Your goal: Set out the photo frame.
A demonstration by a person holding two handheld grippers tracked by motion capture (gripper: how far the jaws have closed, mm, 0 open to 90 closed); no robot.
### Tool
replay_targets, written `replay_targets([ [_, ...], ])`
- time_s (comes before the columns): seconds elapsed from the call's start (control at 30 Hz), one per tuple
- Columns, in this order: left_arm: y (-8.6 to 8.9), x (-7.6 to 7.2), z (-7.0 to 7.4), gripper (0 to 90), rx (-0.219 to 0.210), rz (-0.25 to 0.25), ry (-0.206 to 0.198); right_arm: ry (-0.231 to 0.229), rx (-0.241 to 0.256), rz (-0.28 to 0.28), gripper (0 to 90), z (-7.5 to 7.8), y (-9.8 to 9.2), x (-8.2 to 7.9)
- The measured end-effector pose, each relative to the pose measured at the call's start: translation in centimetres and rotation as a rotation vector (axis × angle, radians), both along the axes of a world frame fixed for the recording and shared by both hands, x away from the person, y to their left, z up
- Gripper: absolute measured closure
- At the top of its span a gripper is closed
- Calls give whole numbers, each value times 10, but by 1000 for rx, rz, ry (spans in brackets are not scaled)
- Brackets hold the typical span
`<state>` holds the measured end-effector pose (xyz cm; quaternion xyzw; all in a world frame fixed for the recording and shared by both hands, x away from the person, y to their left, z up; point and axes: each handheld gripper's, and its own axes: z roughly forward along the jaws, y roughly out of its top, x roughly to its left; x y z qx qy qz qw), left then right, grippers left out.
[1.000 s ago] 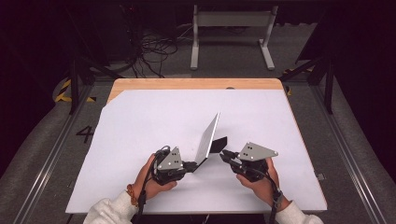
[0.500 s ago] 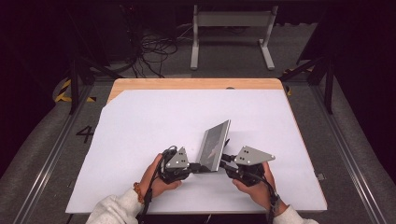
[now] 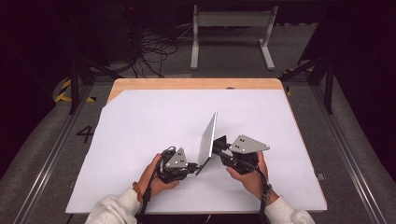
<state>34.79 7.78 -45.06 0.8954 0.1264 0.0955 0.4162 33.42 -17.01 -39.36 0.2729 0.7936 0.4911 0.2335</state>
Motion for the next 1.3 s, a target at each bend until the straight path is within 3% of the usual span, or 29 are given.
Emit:
replay_targets([
  [0.03, 0, -1, 2, 832, -21, -11, -3, 2, -6, 4, 774, -1, 1, 0],
  [0.23, -6, -13, 8, 840, -29, -56, -20, 1, -20, 4, 792, -2, 1, 1],
  [0.6, -16, -13, 8, 808, -24, -47, -34, 26, -14, -14, 771, -6, -9, 9],
  [0.9, -14, -14, 9, 807, -8, -66, -32, 47, -71, 26, 728, -12, -19, -11],
  [1.1, -19, -14, 3, 829, 23, -68, -31, 61, -47, 49, 680, -13, -24, -30],
  [1.3, -21, -12, 1, 831, 20, -66, -24, 64, -48, 89, 635, -14, -13, -41],
])
